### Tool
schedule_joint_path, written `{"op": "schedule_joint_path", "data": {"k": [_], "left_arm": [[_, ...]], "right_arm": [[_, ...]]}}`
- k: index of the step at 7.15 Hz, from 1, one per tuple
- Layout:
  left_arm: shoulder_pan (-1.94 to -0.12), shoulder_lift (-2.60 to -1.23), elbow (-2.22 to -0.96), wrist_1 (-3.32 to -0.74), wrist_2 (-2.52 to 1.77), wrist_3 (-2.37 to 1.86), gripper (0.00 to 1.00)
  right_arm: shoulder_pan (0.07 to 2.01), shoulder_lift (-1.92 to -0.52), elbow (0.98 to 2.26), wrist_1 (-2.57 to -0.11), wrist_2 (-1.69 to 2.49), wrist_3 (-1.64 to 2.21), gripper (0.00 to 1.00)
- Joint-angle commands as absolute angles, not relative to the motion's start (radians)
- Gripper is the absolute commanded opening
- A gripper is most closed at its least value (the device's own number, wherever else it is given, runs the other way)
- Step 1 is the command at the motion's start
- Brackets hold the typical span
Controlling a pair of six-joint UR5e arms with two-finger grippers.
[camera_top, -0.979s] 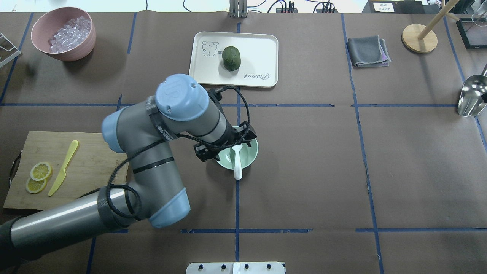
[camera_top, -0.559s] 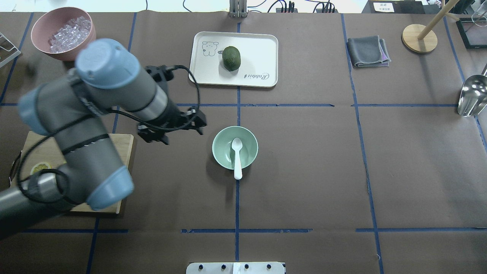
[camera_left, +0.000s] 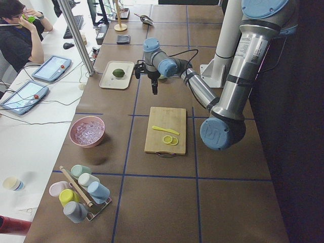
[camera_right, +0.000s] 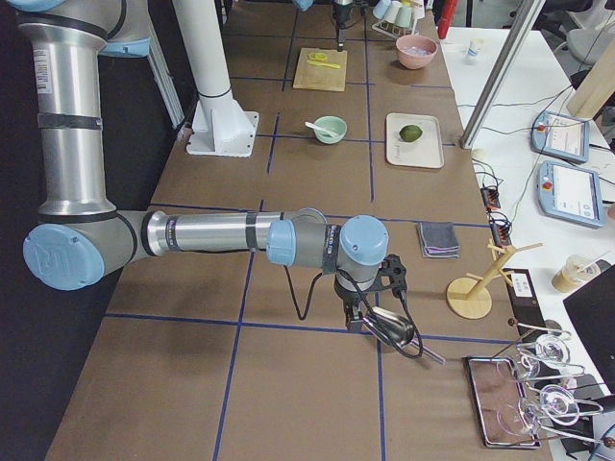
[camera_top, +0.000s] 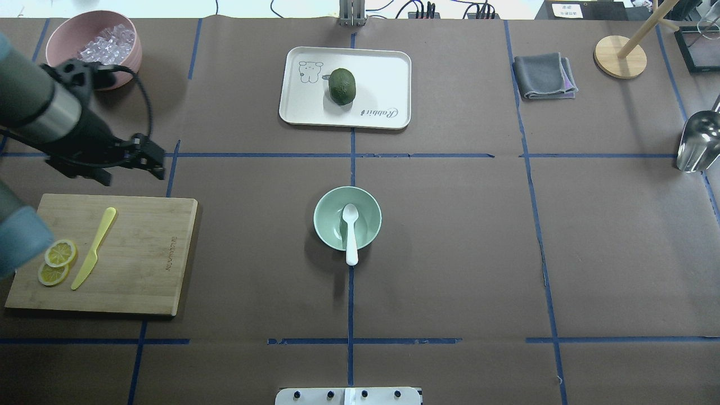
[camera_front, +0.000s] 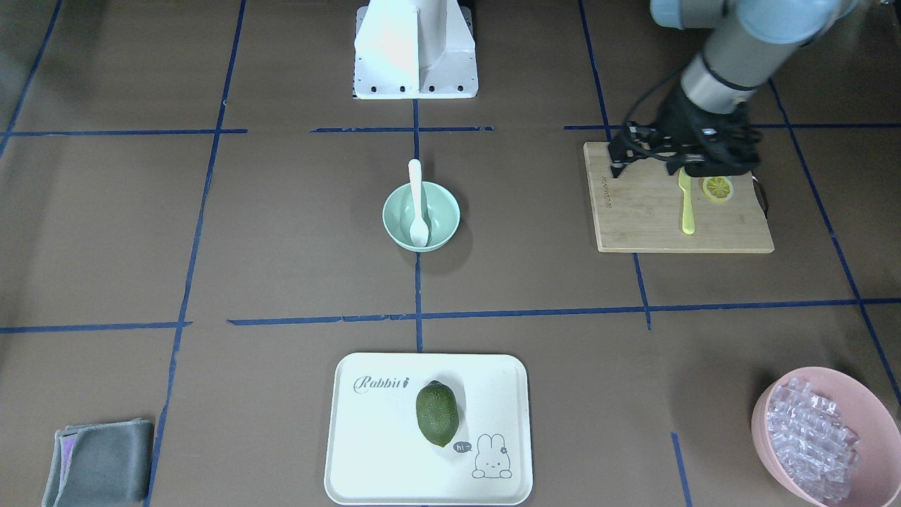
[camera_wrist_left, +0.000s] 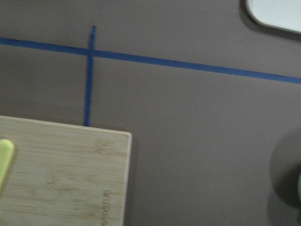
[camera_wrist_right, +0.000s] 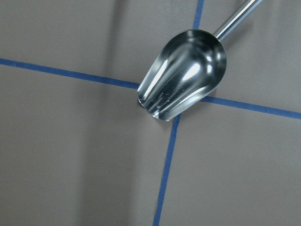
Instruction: Place spoon in bowl
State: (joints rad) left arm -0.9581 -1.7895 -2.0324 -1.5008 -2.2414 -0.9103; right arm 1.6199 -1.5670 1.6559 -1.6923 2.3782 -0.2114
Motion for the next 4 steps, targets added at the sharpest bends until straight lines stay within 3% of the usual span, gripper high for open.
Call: {"op": "schedule_joint_path", "data": {"k": [1,4], "left_arm": [[-1.154,-1.63,-2.016,-1.493,-2.29,-0.594,1.0],[-1.375,-1.583,-1.82,-1.497,-2.356,-0.184,1.0]], "right_arm": [[1.624,-1.554,1.638,-1.656,2.367,-0.207,1.0],[1.624,-1.578,1.618,-1.572,2.376,-0.085,1.0]]}}
